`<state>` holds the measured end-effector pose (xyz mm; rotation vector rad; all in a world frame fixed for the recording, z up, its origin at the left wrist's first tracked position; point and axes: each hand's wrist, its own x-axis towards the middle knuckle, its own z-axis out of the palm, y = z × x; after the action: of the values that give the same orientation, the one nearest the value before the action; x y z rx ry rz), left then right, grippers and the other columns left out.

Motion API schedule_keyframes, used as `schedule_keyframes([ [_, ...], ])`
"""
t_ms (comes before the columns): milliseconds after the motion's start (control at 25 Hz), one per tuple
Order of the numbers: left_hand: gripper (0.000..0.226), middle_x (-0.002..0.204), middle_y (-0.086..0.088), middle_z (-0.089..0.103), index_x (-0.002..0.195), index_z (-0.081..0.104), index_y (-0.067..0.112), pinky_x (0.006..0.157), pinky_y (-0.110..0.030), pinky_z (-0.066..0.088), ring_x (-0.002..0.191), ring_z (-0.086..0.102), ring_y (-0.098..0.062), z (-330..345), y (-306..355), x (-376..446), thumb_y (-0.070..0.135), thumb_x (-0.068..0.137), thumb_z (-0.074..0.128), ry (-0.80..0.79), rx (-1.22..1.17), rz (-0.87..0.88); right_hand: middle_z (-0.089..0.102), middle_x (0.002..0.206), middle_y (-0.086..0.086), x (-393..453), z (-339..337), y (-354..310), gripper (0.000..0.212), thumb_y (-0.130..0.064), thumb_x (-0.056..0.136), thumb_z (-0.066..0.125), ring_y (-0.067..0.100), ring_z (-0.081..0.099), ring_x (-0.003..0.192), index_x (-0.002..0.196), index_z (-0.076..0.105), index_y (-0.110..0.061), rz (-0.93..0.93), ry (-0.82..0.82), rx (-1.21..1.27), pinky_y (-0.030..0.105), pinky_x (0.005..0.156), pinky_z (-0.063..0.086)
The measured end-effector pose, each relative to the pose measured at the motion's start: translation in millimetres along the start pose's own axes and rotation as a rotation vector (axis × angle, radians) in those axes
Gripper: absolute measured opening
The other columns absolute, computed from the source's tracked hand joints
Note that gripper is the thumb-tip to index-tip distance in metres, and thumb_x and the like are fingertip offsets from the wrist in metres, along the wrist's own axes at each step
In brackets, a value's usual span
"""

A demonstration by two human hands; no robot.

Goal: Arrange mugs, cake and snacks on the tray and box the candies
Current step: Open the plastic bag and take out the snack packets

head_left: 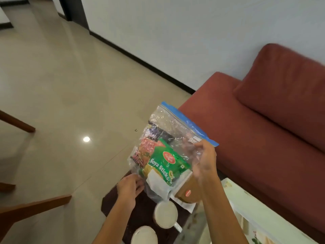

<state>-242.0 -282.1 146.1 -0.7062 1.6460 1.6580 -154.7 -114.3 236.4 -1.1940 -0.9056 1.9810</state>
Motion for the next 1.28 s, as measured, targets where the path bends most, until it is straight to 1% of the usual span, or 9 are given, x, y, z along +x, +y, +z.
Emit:
schedule_keyframes([
  [200, 0.029, 0.099, -0.009, 0.064, 0.098, 0.06, 0.01, 0.092, -0.047, 0.05, 0.094, 0.06, -0.028, 61.1, 26.5, -138.0, 0.037, 0.085, 0.058, -0.087, 0.26, 0.604, 0.049, 0.05, -0.008, -81.7, -59.6, -89.0, 0.037, 0.008, 0.062, 0.046, 0.007, 0.042, 0.044, 0.039, 0.043, -0.02, -0.337, -0.074, 0.02, 0.024, 0.049, 0.036],
  [360, 0.069, 0.072, -0.013, 0.067, 0.064, 0.062, 0.011, 0.08, -0.049, 0.056, 0.072, 0.067, -0.032, 134.7, 32.8, -259.6, 0.08, 0.055, 0.053, -0.353, 0.462, 0.732, 0.056, 0.056, -0.002, -135.4, -125.9, -115.5, 0.016, 0.002, 0.074, 0.057, 0.005, 0.048, 0.053, 0.062, 0.056, -0.01, -0.741, -0.127, -0.309, 0.021, 0.049, 0.044],
  [440, 0.084, 0.096, -0.019, 0.069, 0.094, 0.063, 0.0, 0.085, -0.043, 0.056, 0.091, 0.068, -0.034, 165.8, 10.5, -296.2, 0.075, 0.056, 0.061, -0.389, 0.717, 0.665, 0.048, 0.053, -0.006, -151.2, -165.2, -115.8, 0.025, -0.011, 0.075, 0.06, 0.001, 0.038, 0.053, 0.057, 0.045, -0.019, -0.86, -0.098, -0.515, 0.018, 0.051, 0.036],
  [520, 0.057, 0.112, -0.02, 0.064, 0.107, 0.056, -0.002, 0.083, -0.035, 0.054, 0.1, 0.063, -0.033, 184.7, -22.5, -303.3, 0.043, 0.075, 0.067, -0.388, 0.909, 0.679, 0.042, 0.051, -0.012, -163.2, -201.5, -106.6, 0.042, -0.007, 0.077, 0.064, 0.002, 0.034, 0.051, 0.056, 0.036, -0.031, -0.898, -0.085, -0.675, 0.02, 0.052, 0.032],
  [680, 0.034, 0.113, -0.026, 0.06, 0.112, 0.053, -0.012, 0.081, -0.047, 0.052, 0.106, 0.059, -0.038, 190.1, -106.2, -307.9, 0.011, 0.087, 0.052, -0.453, 1.078, 0.597, 0.069, 0.075, -0.002, -191.1, -298.8, -93.8, 0.027, -0.017, 0.069, 0.081, 0.005, 0.062, 0.071, 0.058, 0.058, -0.025, -0.481, -0.236, -0.591, 0.022, 0.069, 0.049],
  [760, 0.016, 0.079, -0.016, 0.059, 0.085, 0.057, -0.006, 0.067, -0.04, 0.046, 0.081, 0.059, -0.031, 181.8, -145.0, -313.9, 0.01, 0.087, 0.055, -0.499, 1.058, 0.539, 0.074, 0.092, 0.007, -201.2, -339.3, -94.7, 0.017, -0.031, 0.072, 0.077, 0.017, 0.068, 0.086, 0.078, 0.071, -0.016, -0.142, -0.264, -0.266, 0.033, 0.081, 0.055],
  [840, 0.023, 0.065, -0.01, 0.051, 0.065, 0.051, 0.003, 0.061, -0.032, 0.038, 0.064, 0.052, -0.024, 173.8, -180.8, -317.5, 0.012, 0.084, 0.061, -0.488, 1.052, 0.488, 0.071, 0.101, 0.011, -201.5, -365.4, -95.2, 0.027, -0.034, 0.083, 0.067, 0.025, 0.067, 0.089, 0.092, 0.068, -0.009, 0.025, -0.086, -0.191, 0.037, 0.08, 0.057],
  [1040, 0.03, 0.092, -0.018, 0.07, 0.088, 0.068, -0.004, 0.076, -0.036, 0.056, 0.089, 0.067, -0.031, 157.4, -234.0, -332.7, 0.023, 0.075, 0.071, -0.429, 1.129, 0.569, 0.068, 0.098, 0.016, -200.2, -366.8, -83.9, 0.033, -0.031, 0.087, 0.063, 0.023, 0.068, 0.076, 0.1, 0.066, 0.0, 0.149, 0.091, -0.272, 0.026, 0.058, 0.056],
  [1280, 0.023, 0.059, -0.001, 0.059, 0.059, 0.065, 0.01, 0.069, -0.029, 0.055, 0.07, 0.067, -0.022, 148.3, -249.6, -342.3, 0.026, 0.07, 0.077, -0.399, 1.154, 0.632, 0.068, 0.083, 0.012, -196.7, -367.1, -69.0, 0.016, -0.02, 0.086, 0.064, 0.024, 0.07, 0.073, 0.072, 0.06, -0.011, 0.075, 0.245, -0.264, 0.023, 0.049, 0.055],
])
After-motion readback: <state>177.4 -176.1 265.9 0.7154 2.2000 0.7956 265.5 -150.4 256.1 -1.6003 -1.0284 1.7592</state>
